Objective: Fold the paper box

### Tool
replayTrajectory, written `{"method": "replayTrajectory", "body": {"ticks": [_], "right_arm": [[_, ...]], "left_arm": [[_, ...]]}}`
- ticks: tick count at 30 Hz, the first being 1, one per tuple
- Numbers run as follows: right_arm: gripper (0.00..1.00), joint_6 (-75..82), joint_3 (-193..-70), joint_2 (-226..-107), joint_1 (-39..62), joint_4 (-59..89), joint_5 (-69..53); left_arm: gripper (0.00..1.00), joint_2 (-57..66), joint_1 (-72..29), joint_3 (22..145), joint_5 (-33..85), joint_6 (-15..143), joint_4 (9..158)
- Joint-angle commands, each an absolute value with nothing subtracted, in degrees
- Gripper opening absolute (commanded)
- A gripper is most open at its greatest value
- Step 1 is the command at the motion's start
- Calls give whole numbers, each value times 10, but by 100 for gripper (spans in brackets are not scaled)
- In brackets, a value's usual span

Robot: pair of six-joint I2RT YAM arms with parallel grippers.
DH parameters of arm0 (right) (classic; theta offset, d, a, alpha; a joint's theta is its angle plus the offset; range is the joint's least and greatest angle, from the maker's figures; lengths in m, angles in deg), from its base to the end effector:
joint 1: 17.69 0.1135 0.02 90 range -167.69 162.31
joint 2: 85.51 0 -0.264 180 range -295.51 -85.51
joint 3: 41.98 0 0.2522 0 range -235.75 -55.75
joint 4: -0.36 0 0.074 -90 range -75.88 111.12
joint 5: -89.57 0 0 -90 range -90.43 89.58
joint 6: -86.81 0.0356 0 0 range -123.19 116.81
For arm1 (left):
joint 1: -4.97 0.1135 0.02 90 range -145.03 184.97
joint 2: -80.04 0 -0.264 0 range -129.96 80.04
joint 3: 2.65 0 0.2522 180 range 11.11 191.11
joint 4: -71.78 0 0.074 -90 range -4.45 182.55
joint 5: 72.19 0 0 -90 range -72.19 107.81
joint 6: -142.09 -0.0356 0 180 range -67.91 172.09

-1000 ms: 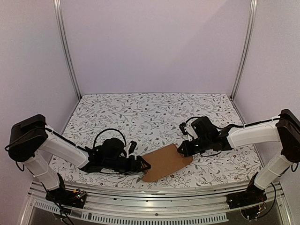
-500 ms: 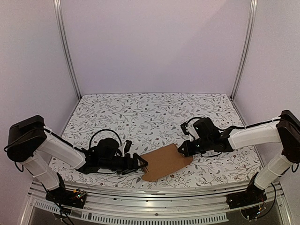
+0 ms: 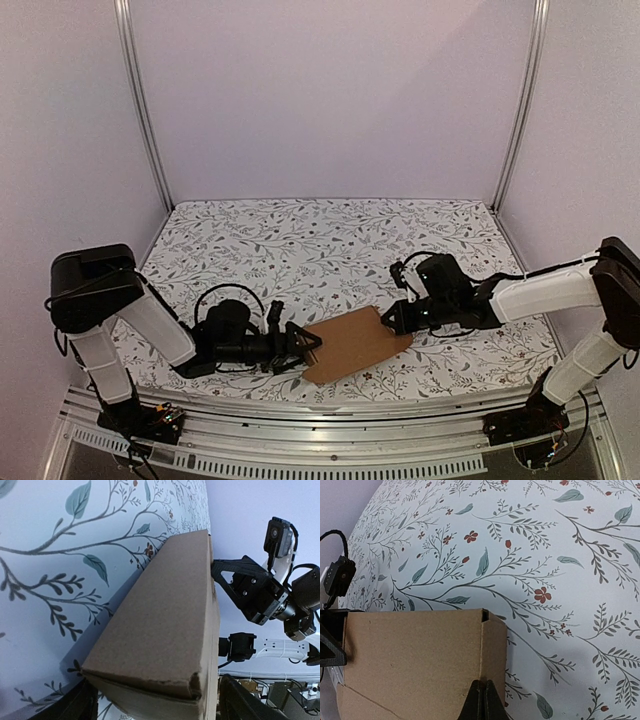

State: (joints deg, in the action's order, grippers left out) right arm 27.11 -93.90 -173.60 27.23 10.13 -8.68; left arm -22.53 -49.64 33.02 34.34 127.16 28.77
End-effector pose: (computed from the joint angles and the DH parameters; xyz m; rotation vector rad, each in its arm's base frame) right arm 0.2023 0.2089 0.1500 -0.3920 2.4803 0.7632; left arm 0.1512 -0.2303 0.0954 -0.2049 2.4253 -1.5769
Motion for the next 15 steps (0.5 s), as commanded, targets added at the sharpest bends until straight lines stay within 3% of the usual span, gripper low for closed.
{"method": "replayTrajectory", "body": {"ticks": [1, 15], "right_arm": [[0, 282, -898, -1753, 267, 185, -73], [0, 298, -882, -1758, 266, 163, -80]], "left_arm": [[82, -265, -487, 319, 360, 1312, 181], [80, -294, -487, 331, 368, 1342, 125]]}}
